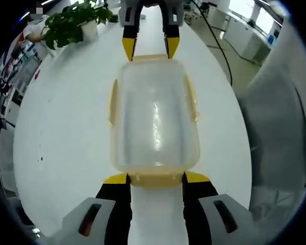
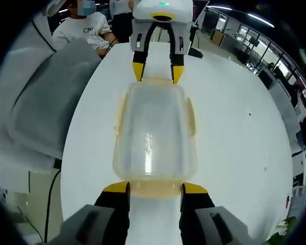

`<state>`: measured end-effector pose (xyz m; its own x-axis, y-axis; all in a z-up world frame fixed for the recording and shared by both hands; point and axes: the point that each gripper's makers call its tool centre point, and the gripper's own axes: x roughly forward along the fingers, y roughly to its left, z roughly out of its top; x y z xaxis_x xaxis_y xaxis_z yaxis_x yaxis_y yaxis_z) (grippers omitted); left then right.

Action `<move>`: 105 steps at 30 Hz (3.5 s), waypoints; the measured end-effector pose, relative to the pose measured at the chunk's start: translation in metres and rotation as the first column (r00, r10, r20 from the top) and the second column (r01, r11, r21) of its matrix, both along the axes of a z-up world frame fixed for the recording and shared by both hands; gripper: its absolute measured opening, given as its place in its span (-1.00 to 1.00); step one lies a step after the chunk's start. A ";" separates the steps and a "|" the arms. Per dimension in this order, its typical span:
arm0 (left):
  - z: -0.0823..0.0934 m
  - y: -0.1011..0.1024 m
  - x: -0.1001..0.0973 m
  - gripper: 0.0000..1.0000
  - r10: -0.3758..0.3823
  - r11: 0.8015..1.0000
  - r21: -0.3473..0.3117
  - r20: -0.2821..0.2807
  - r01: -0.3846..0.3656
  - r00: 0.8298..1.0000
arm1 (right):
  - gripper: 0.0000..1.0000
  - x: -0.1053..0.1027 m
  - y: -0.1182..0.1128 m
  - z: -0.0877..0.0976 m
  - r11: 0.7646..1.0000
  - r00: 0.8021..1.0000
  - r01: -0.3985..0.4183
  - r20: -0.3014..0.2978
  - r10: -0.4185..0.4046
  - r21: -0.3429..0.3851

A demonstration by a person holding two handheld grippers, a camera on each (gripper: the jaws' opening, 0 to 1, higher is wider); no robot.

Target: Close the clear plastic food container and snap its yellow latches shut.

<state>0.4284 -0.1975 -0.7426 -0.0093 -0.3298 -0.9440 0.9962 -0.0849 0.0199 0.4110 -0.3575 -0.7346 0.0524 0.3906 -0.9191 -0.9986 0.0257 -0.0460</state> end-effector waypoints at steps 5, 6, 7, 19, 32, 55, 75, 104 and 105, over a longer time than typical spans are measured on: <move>0.000 -0.002 0.003 -0.27 0.003 1.000 -0.004 -0.004 -0.003 1.000 | -0.28 0.002 -0.003 -0.002 1.000 1.000 0.001 0.000 -0.001 -0.008; 0.000 -0.002 0.003 -0.27 -0.001 1.000 -0.002 -0.003 0.001 1.000 | -0.27 0.002 -0.002 -0.004 1.000 1.000 0.005 -0.006 -0.005 -0.009; 0.000 -0.002 0.002 -0.27 0.000 1.000 -0.003 -0.002 0.000 1.000 | -0.27 0.001 -0.002 -0.005 1.000 1.000 0.005 -0.008 -0.005 -0.011; 0.001 0.005 0.002 -0.27 -0.003 1.000 -0.002 0.009 0.003 1.000 | -0.27 0.001 0.005 -0.004 1.000 1.000 -0.002 -0.007 0.002 -0.006; -0.003 0.008 0.004 -0.26 -0.003 1.000 0.017 0.011 0.003 1.000 | -0.26 0.003 0.009 -0.009 1.000 1.000 -0.004 -0.014 0.004 -0.021; -0.002 0.008 -0.002 -0.09 0.037 0.999 -0.019 -0.021 -0.038 0.999 | -0.19 0.001 0.006 -0.010 0.998 1.000 -0.011 -0.001 0.011 -0.057; 0.010 0.019 -0.001 0.04 0.175 0.980 -0.080 -0.068 -0.180 0.982 | -0.14 0.000 0.009 0.022 0.989 0.990 0.135 -0.050 -0.132 0.055; 0.010 -0.004 0.004 -0.03 0.643 0.684 -0.121 -0.367 -0.720 0.673 | -0.20 0.010 0.019 0.007 0.680 0.663 0.732 -0.268 -0.699 0.038; 0.009 -0.005 0.003 -0.05 0.644 0.682 -0.121 -0.369 -0.722 0.670 | -0.20 0.010 0.020 0.007 0.672 0.654 0.739 -0.276 -0.704 0.037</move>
